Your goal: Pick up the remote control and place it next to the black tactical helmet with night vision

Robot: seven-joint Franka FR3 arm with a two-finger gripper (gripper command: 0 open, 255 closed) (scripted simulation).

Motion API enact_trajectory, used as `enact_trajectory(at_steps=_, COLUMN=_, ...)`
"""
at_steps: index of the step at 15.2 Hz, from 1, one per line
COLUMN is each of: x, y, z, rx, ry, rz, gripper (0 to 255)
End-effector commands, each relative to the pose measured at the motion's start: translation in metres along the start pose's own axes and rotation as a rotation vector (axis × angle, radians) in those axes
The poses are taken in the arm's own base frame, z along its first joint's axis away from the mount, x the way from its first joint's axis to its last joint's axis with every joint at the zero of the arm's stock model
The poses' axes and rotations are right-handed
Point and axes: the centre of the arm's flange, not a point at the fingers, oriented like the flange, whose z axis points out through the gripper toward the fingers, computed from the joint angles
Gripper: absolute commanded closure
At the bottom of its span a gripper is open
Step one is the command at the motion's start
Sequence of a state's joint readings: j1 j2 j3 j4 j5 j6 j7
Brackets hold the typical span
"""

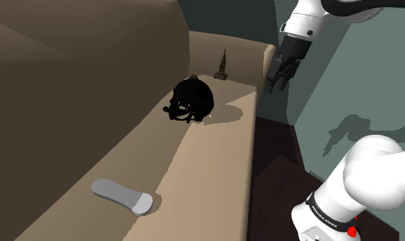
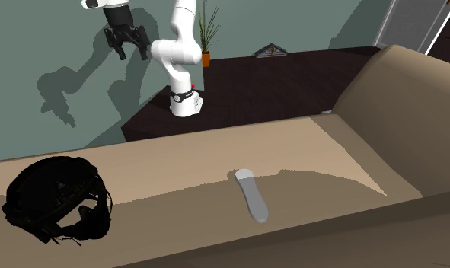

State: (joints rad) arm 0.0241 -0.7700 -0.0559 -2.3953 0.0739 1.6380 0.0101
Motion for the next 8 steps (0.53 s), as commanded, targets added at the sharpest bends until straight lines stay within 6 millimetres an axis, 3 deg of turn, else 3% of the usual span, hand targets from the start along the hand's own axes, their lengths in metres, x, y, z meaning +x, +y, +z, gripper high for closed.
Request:
enact_trajectory(at_steps=1, x=0.000, y=0.000, z=0.000, rx=0.000, ry=0.000, rz=0.000, gripper=0)
enact_trajectory(at_steps=8, x=0.037, y=-0.069, z=0.052, rx=-0.020, ry=0.004, rz=-0.080, gripper=0)
